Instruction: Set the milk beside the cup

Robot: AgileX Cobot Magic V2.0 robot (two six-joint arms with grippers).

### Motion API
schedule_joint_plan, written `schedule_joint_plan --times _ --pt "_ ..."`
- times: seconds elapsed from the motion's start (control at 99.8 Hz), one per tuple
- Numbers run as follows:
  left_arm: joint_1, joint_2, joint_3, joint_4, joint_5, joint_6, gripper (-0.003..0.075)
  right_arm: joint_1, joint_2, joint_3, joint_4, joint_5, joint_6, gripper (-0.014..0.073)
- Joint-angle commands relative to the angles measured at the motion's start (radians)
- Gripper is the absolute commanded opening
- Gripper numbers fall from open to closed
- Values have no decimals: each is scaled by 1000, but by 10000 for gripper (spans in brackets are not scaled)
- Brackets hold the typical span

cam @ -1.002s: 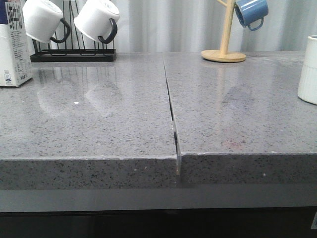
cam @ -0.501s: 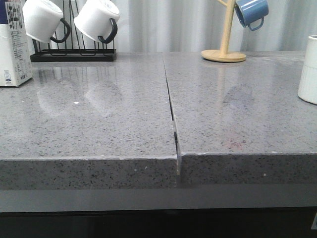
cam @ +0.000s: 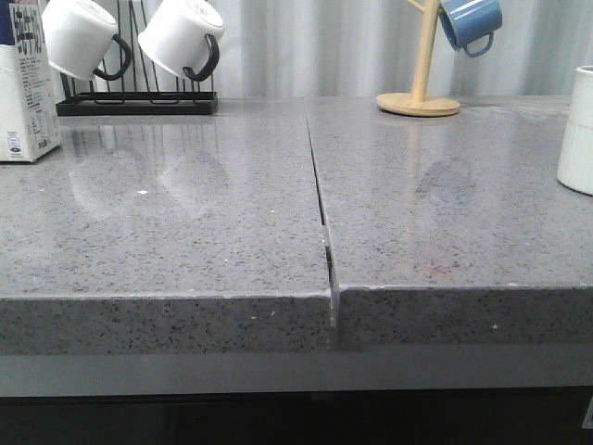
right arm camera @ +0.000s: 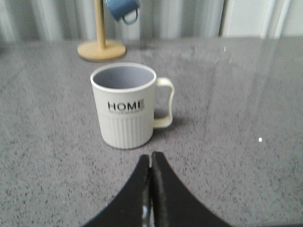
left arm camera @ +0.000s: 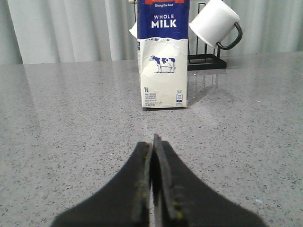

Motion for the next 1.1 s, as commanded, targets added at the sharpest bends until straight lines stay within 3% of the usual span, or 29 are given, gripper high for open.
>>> schedule_joint_plan --times 0.0,0.12,0.301,0.391,0.611,0.832,1.093 --pt "3 -32 42 -1 -77 -9 -21 -3 90 -60 -9 -36 -7 -66" --pt "3 -32 42 -1 -77 -9 -21 -3 188 -64 -8 -65 -7 -24" --pt "3 -32 42 -1 -77 -9 -21 -3 295 -61 -12 -169 -7 272" --pt "3 -32 42 -1 -77 -9 -21 -3 352 -61 -31 -268 -7 351" --pt "3 -32 42 -1 -77 -9 -21 -15 529 -61 -45 -486 -7 351" --pt "3 -32 42 -1 -77 -9 -21 -102 697 -61 -9 -696 -7 351" --pt "3 -32 42 -1 -77 -9 -21 -130 885 -61 10 -859 -11 351"
